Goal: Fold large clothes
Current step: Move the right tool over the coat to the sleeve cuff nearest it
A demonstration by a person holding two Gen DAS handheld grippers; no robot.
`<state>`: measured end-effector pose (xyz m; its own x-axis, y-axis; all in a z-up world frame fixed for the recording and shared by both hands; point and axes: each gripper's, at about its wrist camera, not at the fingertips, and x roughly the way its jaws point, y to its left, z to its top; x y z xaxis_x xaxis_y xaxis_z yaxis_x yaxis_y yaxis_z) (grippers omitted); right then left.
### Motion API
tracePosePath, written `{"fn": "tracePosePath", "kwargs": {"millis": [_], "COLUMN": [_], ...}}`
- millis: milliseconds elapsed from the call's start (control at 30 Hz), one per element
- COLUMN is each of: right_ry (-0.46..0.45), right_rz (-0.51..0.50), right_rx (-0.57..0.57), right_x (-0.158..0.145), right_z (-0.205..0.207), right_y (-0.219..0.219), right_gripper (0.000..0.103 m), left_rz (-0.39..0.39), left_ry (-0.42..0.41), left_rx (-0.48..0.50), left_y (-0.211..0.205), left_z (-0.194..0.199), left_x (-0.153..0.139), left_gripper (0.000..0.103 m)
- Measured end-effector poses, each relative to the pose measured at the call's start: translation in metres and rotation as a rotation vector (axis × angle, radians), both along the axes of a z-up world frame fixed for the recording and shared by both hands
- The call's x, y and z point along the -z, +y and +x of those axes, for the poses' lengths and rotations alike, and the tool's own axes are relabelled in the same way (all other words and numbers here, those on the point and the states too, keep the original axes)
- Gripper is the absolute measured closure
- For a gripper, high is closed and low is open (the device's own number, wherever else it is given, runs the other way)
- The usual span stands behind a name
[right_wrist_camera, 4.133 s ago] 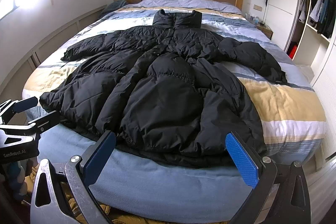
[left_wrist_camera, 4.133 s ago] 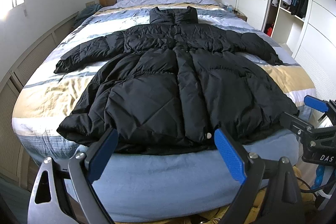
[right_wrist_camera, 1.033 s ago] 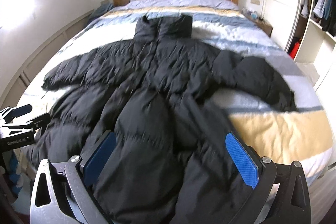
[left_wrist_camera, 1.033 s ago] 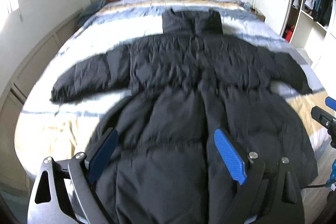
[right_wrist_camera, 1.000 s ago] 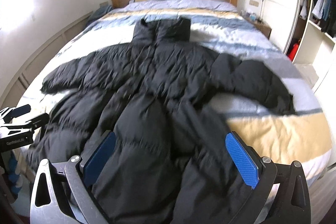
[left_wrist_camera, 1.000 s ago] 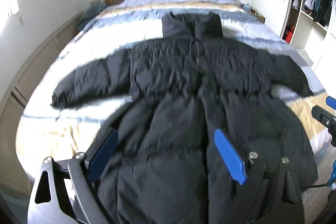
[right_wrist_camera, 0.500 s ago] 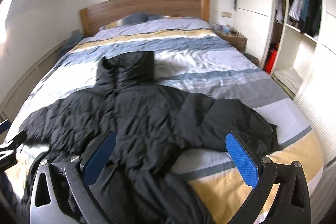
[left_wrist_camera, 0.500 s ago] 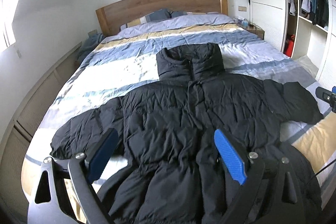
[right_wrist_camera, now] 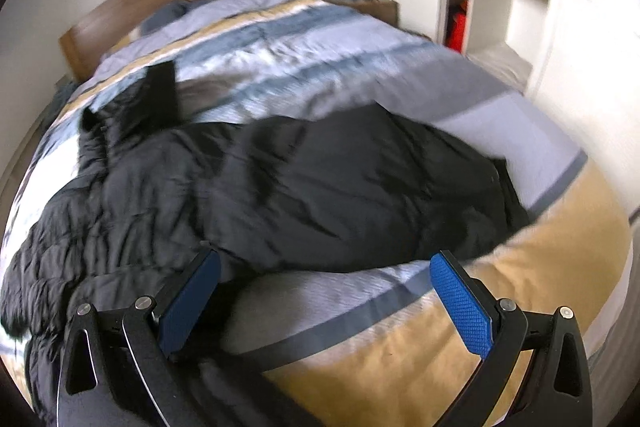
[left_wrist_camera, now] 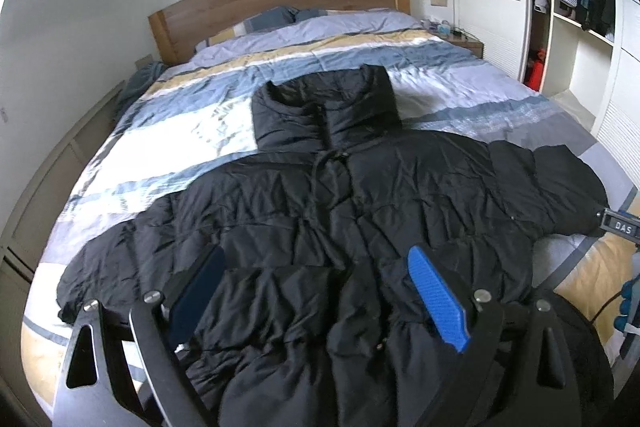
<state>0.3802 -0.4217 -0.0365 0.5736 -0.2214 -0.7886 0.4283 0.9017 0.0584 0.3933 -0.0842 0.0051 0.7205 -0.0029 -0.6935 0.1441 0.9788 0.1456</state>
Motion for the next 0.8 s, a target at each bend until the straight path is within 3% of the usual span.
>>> {"fn": "tracePosePath", "kwargs": {"millis": [567,800], "right_ry": [0.046,0.016], "right_rz": [0.115,0.207], "right_rx": [0.207,0.244], "right_x": [0.068,0.087], "right_z": [-0.01,-0.017], "right_y": [-0.094,-0.122], "right_gripper": [0.0,0.0], "left_rz": [-0.004,0.008], "left_ry": [0.073,0.091], "left_rx": [0.087,0.1], "left_y": [-0.051,-0.065], "left_z": [0.018,0.022], "left_x": [0.035,0.044], "left_gripper": [0.009,0.009]}}
